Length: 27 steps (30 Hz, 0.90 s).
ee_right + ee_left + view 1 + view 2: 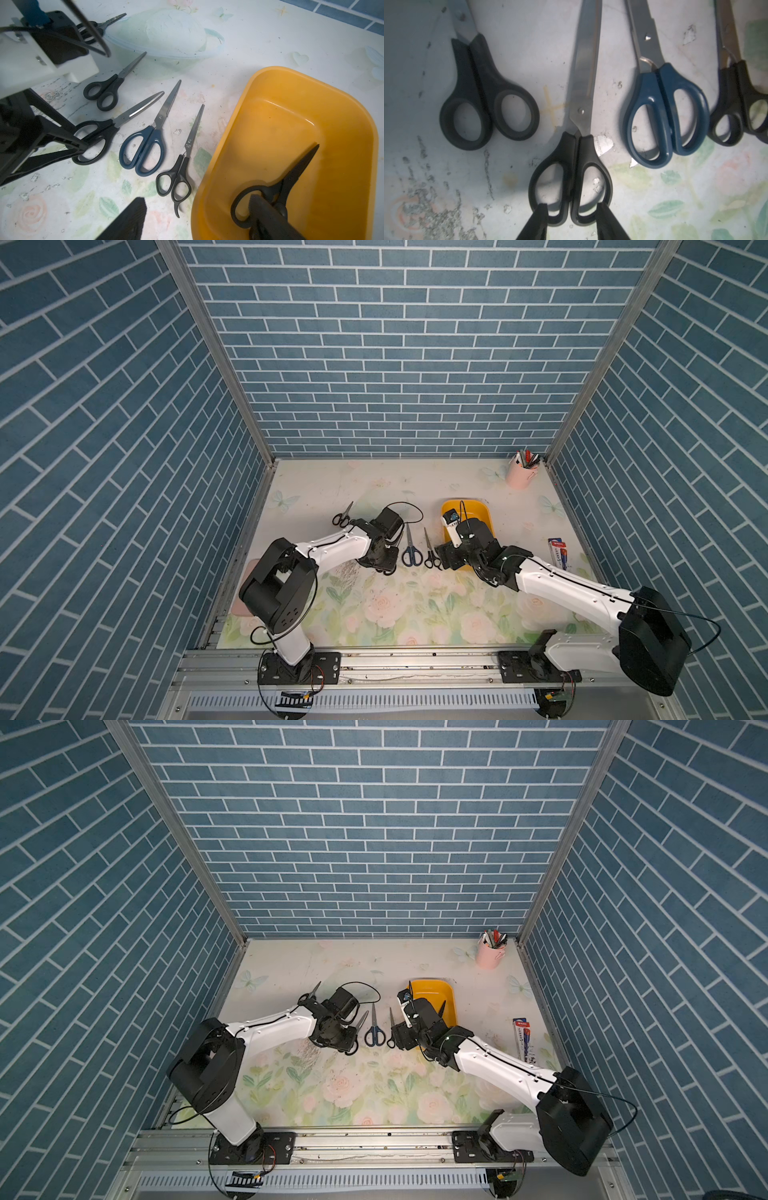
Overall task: Put the scissors into the storage box
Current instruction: Pick up the scissors from the center of the board.
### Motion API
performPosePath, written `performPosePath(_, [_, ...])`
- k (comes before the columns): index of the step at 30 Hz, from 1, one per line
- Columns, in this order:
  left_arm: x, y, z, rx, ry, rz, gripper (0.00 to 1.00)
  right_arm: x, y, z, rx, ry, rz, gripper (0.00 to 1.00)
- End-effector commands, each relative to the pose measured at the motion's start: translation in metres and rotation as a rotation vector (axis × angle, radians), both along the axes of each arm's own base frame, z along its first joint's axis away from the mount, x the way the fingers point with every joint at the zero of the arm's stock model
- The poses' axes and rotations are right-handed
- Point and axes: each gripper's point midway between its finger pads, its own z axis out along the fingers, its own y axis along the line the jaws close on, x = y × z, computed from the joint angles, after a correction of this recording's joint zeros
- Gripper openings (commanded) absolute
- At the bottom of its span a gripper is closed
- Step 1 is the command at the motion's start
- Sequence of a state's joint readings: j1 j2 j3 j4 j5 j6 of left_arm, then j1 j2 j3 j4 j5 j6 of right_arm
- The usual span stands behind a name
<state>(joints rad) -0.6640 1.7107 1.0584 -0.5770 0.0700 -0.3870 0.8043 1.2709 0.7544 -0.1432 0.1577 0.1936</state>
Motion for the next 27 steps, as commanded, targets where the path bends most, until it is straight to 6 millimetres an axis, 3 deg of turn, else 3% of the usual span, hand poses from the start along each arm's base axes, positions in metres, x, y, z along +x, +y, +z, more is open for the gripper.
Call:
performPosePath(1, [0.005,-0.004,-0.005,-0.004,-0.004,-0.005,0.44,-0.001,-0.002,0.003,0.011,-0.028,-0.009,0.82])
performPosePath(9, [0.005,0.0,-0.021,0.029,0.012,-0.002,0.41,0.0,-0.004,0.002,0.008,-0.035,-0.029,0.82])
performPosePath(13, [0.004,0.0,-0.029,0.036,0.023,-0.003,0.35,0.002,-0.005,0.004,0.009,-0.051,-0.039,0.82])
performPosePath(16, [0.003,-0.001,-0.032,0.04,0.03,-0.004,0.24,0.0,-0.001,0.01,0.036,-0.068,-0.017,0.82])
performPosePath(22, [0.003,0.002,-0.033,0.056,0.03,0.001,0.17,-0.003,-0.002,0.025,0.09,-0.119,-0.005,0.82])
performPosePath(27, [0.009,0.002,-0.02,0.056,0.005,0.011,0.04,-0.003,-0.008,0.024,0.084,-0.125,-0.029,0.82])
